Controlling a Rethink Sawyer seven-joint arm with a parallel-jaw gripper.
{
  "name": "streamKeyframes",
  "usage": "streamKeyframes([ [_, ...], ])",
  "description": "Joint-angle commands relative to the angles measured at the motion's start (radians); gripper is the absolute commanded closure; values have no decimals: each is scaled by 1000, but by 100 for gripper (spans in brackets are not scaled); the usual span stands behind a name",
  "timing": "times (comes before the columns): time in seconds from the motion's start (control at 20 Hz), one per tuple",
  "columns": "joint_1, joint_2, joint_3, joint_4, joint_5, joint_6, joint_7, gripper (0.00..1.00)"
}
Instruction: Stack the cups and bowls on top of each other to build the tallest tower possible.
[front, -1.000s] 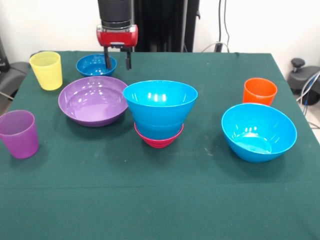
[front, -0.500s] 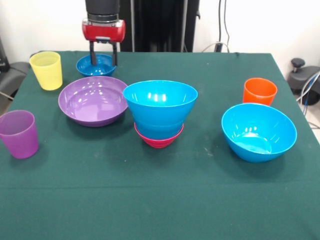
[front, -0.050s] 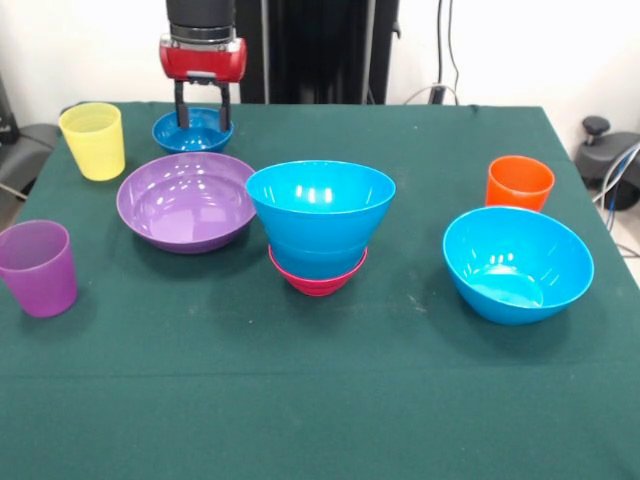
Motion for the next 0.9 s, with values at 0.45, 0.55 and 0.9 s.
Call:
streamKeyframes([
  [0.45,60,83,19,-63,-84,47,-52,0],
  [0.55,60,83,19,-62,-83,48,-52,0],
  [0.9,59,79,27,-66,-78,59,-63,0],
])
